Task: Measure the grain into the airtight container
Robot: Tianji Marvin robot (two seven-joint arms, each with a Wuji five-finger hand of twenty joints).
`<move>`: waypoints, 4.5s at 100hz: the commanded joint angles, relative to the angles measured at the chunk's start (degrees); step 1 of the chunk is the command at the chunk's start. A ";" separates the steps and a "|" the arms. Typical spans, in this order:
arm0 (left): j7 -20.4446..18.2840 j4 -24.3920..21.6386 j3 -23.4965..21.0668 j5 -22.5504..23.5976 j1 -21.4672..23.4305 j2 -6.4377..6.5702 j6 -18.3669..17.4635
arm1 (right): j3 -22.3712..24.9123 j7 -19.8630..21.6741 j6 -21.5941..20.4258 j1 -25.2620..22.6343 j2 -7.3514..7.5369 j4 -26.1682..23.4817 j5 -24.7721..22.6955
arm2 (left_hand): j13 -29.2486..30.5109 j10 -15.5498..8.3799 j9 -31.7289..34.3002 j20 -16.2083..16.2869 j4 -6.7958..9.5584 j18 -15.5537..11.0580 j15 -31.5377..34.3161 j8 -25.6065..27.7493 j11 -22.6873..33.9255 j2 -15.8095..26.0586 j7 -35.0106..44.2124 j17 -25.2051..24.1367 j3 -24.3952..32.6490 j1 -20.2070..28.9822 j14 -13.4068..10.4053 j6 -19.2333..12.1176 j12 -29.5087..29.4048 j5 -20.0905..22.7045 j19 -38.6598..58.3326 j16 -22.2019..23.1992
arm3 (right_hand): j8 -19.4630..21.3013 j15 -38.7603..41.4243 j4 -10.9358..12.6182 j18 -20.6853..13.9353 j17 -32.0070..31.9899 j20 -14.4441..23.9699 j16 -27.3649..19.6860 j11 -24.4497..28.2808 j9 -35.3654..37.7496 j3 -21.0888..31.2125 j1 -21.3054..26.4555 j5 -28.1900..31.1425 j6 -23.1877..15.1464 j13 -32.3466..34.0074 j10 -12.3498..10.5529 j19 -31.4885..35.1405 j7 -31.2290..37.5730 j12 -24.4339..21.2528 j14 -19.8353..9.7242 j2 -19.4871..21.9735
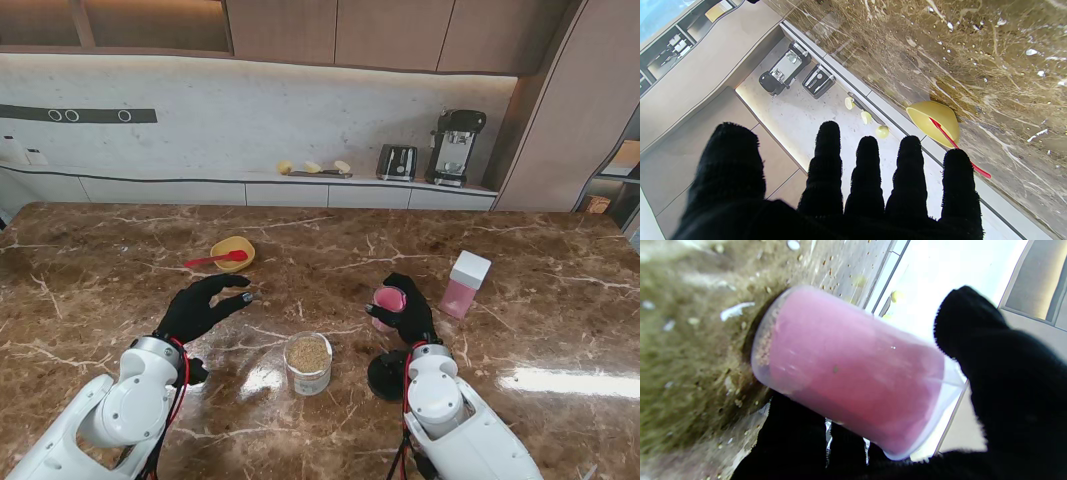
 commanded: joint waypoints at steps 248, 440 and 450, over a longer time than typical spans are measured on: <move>3.13 5.28 3.74 -5.37 -2.36 -1.07 -11.08 | 18.34 2.75 3.61 -20.63 6.26 -31.96 -25.96 | -3.66 -1.70 -3.86 -1.44 7.08 -16.54 -1.66 -5.89 -1.01 -2.19 -4.08 0.21 11.57 3.50 -4.62 5.07 -4.04 2.60 -2.00 -2.14 | -13.52 -6.94 9.29 6.64 2.04 -1.11 -4.64 -10.64 7.60 -24.67 -1.78 9.07 5.18 -0.03 1.21 -3.34 -24.86 -4.06 0.48 12.84; -0.87 7.83 3.03 -8.69 -3.07 -0.59 -10.86 | 12.05 51.62 10.77 9.22 17.06 -10.03 -46.46 | -5.53 -1.81 -5.74 -2.37 6.94 -13.79 -3.08 -5.34 -2.05 -8.74 -4.02 -0.81 38.37 -1.95 -5.54 3.57 -4.77 0.98 -4.08 -3.08 | 3.17 15.21 3.55 6.75 38.30 -9.00 7.88 7.35 23.23 3.61 10.53 18.04 -3.48 26.36 -2.67 32.06 -9.56 10.20 -0.36 -2.65; -0.82 7.84 3.14 -8.66 -3.04 -0.61 -10.75 | 12.39 49.89 10.92 8.87 16.79 -9.68 -45.61 | -5.56 -1.71 -5.79 -2.42 6.90 -13.68 -3.08 -5.31 -2.06 -8.49 -4.08 -0.81 37.66 -1.84 -5.48 3.53 -4.78 0.93 -4.19 -3.08 | 1.26 17.59 -1.73 6.72 41.96 -10.57 9.03 7.48 28.94 2.94 14.26 22.20 -4.83 30.58 -2.62 34.78 -2.96 14.63 0.03 -3.99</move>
